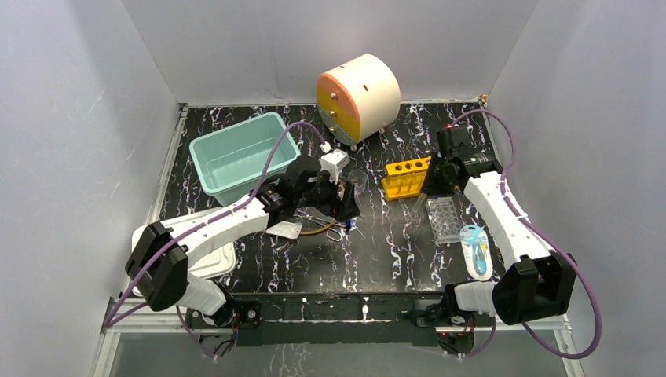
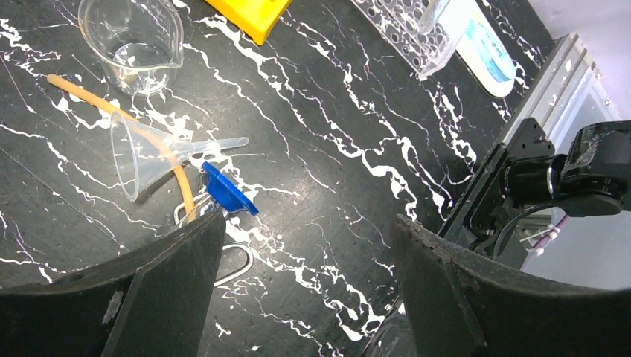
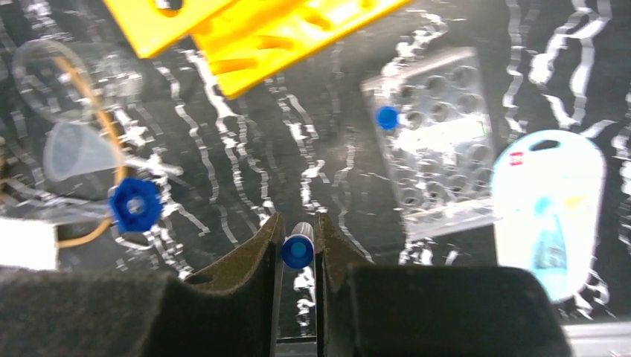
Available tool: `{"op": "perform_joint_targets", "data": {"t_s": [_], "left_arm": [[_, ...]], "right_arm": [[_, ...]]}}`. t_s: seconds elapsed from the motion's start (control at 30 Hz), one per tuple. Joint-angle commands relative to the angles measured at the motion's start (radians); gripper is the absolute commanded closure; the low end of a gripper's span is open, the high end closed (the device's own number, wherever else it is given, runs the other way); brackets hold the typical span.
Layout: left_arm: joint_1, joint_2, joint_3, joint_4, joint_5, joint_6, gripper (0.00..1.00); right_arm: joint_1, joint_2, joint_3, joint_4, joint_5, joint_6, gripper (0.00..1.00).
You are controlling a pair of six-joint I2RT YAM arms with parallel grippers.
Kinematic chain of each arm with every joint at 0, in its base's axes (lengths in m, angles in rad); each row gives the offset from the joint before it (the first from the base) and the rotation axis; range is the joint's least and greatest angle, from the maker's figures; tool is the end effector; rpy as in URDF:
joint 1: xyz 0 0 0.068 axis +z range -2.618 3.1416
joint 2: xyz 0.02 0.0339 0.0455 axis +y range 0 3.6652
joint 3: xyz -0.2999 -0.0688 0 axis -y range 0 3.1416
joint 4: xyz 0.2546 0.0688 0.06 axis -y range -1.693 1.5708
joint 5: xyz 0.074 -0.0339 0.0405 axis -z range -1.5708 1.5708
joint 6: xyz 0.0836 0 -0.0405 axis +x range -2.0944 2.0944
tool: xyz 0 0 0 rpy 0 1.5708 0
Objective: Organize the chemistry lab equipment
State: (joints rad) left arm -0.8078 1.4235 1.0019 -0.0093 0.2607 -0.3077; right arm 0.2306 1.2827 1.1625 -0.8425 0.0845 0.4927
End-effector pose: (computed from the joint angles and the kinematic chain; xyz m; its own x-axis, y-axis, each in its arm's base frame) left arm 0.2425 -0.2848 0.2961 -0.5356 0.1367 -0.8333 0.7324 0.5665 -0.3778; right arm 0.2787 0.0582 0.3010 -0.7895 0.2988 -0.5361 0.2186 0.9531 0.2092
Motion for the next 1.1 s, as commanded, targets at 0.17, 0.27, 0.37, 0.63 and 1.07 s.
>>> {"op": "perform_joint_targets", "data": {"t_s": [0.17, 0.27, 0.37, 0.63, 1.07], "left_arm": [[0.003, -0.021, -0.008, 0.035, -0.004, -0.005, 0.20], [0.003, -0.018, -0.009, 0.038, -0.001, -0.001, 0.20], [0.003, -0.017, -0.008, 0.039, -0.001, 0.005, 0.19], [0.003, -0.008, -0.006, 0.031, 0.003, 0.008, 0.19], [0.002, 0.006, 0.004, 0.026, 0.007, 0.008, 0.19]], "right_arm": [[-0.002, -0.094, 0.004, 0.006, 0.331, -0.040, 0.77], [-0.001, -0.119, -0.062, 0.073, 0.343, -0.036, 0.77], [0.000, -0.147, -0.131, 0.145, 0.361, -0.033, 0.77], [0.001, -0.215, -0.305, 0.367, 0.380, -0.064, 0.78], [0.004, -0.306, -0.490, 0.586, 0.394, -0.057, 0.80]]}}
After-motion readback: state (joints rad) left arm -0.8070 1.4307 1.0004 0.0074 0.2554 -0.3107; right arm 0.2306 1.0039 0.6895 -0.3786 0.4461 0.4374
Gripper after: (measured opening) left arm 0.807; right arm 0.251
